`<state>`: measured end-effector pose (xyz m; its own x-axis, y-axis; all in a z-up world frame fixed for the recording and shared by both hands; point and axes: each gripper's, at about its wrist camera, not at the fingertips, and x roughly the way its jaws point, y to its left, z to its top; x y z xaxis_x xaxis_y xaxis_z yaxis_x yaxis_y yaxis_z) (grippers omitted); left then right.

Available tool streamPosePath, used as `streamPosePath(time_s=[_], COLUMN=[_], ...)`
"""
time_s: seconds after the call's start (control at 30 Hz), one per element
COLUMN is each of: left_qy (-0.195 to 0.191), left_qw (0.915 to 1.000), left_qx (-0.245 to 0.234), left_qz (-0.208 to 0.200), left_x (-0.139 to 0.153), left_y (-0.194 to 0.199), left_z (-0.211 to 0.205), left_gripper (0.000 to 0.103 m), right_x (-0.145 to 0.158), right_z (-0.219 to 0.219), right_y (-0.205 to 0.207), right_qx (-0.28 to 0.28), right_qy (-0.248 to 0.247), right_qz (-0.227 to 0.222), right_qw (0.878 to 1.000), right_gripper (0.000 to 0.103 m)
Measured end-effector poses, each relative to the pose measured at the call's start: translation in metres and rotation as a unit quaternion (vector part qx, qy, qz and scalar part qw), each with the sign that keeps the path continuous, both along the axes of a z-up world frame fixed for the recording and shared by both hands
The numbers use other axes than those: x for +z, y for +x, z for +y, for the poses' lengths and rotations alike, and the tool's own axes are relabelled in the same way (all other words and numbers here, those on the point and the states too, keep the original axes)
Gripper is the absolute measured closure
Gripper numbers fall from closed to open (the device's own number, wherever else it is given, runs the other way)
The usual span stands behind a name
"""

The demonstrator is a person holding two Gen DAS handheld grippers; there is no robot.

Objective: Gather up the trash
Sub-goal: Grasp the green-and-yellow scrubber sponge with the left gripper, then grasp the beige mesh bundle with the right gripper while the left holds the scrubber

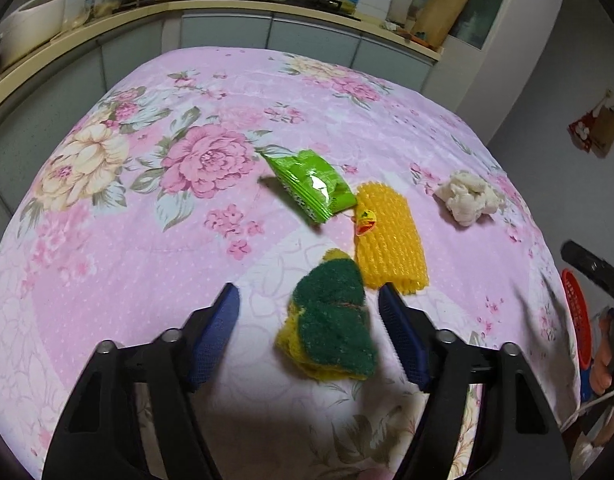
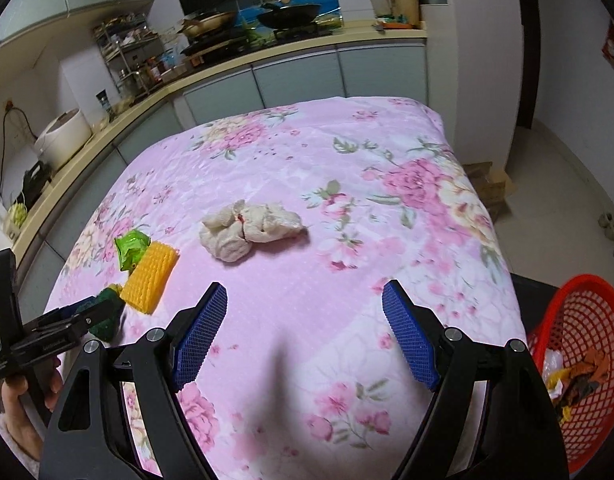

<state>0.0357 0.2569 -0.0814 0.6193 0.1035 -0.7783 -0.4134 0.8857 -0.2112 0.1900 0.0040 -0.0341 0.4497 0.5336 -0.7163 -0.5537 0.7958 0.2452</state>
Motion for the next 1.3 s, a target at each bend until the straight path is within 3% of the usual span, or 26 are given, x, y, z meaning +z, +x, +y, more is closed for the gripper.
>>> streamPosePath(time_s=[0.07,0.27,0.67,1.2,1.23,1.3], left_qy=[0.004,-0.003,-0.004,-0.012,-0.011,-0.011], left_qw=[1.0000,1.0000,0.9987,0.9982,0.9982,0.9983], left_qx=[-0.004,-0.008,0.041,0.057,0.057,0.055], left_qz=[0.003,-0.004,-0.029,-0.015,-0.015,-0.014], left_x=[-0.002,-0.001,0.010,0.000,-0.001,-0.001], left_y=[0.001,-0.002,-0.015,-0.017,-0.016,-0.016], left_z=[-0.001,0.000,0.023,0.031,0.031,0.030], left_gripper=[0.052,0.067,0.069,0.069,0.069,0.069], right_x=[-0.002,-0.009,-0.020,-0.041,-0.041,-0.044], right_z=[0.007,0.029,0.077,0.136,0.137,0.139], right_y=[0.003,0.009,0.026,0.051,0.052,0.053], right_qx=[0.005,0.018,0.042,0.057,0.057,0.060], right_qy=[-0.003,-0.011,-0.044,-0.070,-0.067,-0.073], right_qz=[0.004,0.010,-0.001,-0.020,-0.022,-0.022], right_qw=[1.000,1.000,0.998,0.996,0.996,0.995], right_gripper=[0.026,0.026,0.025,0.022,0.023,0.037])
